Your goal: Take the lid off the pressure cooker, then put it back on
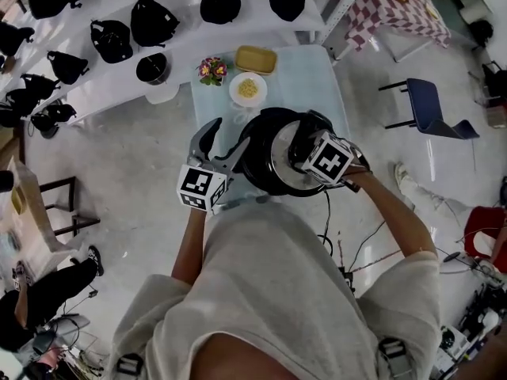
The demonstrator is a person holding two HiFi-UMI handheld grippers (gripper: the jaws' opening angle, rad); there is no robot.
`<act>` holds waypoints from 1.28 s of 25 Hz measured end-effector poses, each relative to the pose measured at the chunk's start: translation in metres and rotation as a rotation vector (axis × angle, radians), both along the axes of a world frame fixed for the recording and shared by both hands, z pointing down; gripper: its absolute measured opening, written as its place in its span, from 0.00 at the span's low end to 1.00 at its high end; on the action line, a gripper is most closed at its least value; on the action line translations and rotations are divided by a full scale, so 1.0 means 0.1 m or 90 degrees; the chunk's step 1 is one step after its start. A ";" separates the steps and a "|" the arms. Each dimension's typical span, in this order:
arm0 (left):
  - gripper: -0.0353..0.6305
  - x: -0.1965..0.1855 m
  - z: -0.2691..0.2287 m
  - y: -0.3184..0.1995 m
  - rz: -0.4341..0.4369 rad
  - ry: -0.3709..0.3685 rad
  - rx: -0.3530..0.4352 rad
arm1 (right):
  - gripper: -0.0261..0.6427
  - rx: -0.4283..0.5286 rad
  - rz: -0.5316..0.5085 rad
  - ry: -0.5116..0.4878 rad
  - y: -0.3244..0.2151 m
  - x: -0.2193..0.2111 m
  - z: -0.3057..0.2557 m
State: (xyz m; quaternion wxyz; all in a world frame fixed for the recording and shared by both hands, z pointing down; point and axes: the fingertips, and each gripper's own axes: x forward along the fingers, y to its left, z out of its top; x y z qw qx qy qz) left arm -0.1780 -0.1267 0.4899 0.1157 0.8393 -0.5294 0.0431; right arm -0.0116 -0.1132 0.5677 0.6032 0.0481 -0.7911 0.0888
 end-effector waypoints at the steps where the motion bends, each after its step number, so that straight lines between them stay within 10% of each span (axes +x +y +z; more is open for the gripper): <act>1: 0.52 -0.05 0.00 0.03 -0.009 -0.001 -0.001 | 0.44 -0.003 -0.006 -0.002 0.02 -0.07 0.02; 32: 0.52 -0.48 0.05 0.19 -0.070 -0.007 -0.014 | 0.44 -0.021 -0.122 0.038 0.07 -0.75 0.32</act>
